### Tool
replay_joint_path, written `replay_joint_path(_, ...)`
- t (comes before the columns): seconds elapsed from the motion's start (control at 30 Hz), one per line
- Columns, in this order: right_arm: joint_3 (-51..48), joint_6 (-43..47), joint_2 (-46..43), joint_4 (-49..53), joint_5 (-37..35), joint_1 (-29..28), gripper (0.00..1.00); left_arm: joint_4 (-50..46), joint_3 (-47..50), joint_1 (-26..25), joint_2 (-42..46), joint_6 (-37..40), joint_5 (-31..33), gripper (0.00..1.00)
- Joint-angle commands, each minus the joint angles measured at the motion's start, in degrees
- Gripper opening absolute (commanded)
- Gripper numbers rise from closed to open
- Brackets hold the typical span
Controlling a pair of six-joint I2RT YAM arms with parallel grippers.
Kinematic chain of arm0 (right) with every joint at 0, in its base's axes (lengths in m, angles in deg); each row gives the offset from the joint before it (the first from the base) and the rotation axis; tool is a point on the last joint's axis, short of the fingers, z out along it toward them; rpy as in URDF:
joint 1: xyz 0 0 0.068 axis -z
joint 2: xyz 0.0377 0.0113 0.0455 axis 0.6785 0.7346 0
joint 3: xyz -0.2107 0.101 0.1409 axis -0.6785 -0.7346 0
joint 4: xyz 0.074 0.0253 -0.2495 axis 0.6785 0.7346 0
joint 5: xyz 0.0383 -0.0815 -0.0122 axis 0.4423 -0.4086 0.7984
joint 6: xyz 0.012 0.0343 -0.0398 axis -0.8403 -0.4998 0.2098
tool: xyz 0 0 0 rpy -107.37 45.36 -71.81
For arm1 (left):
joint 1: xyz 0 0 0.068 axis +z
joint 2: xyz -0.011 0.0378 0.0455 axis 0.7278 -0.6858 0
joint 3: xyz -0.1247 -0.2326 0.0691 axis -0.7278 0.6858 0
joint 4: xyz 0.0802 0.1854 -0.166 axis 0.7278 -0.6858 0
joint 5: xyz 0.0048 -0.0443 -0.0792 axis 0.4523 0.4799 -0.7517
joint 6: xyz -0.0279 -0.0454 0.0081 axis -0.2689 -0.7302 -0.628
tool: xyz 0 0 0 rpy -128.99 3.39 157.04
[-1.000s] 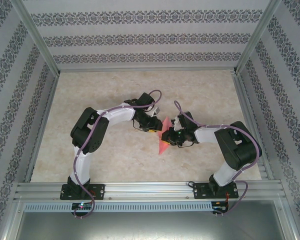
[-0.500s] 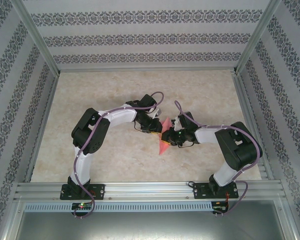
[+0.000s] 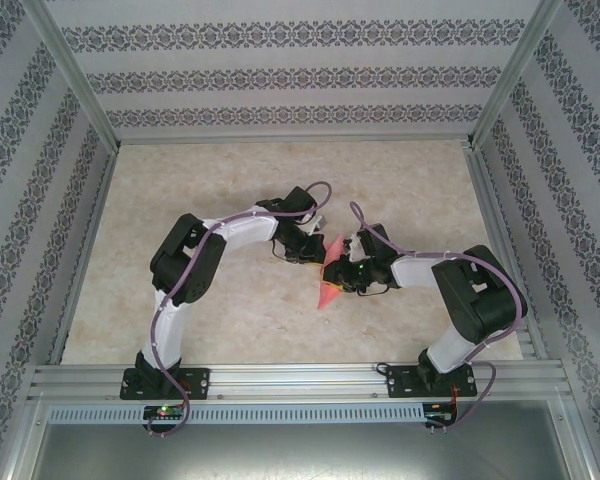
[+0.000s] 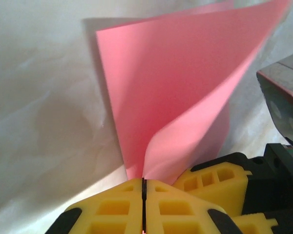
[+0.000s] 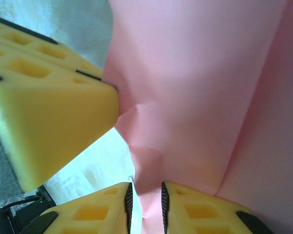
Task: Fold a paper plane with a square sheet of paper (pick it up from the middle)
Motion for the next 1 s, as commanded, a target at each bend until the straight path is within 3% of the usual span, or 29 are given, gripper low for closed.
replay_joint_path(0.0, -0.84, 2.33, -0.83, 2.54, -0.25, 0.30, 0.24, -0.59, -2.16, -0.51, -1.66, 1.62, -1.37, 0.09)
replay_joint_path(0.63, -0.60, 4.35, -2.30, 4.57, -0.53, 0.52, 0.18, -3.03, -5.17, -0.86, -6.39, 4.61, -1.11, 0.10)
replay_joint_path(0.97, -1.03, 2.83, -5.96, 4.10, -1.38, 1.40, 0.17, -9.59, -8.35, -2.60, -9.95, 9.42, 6.07, 0.10)
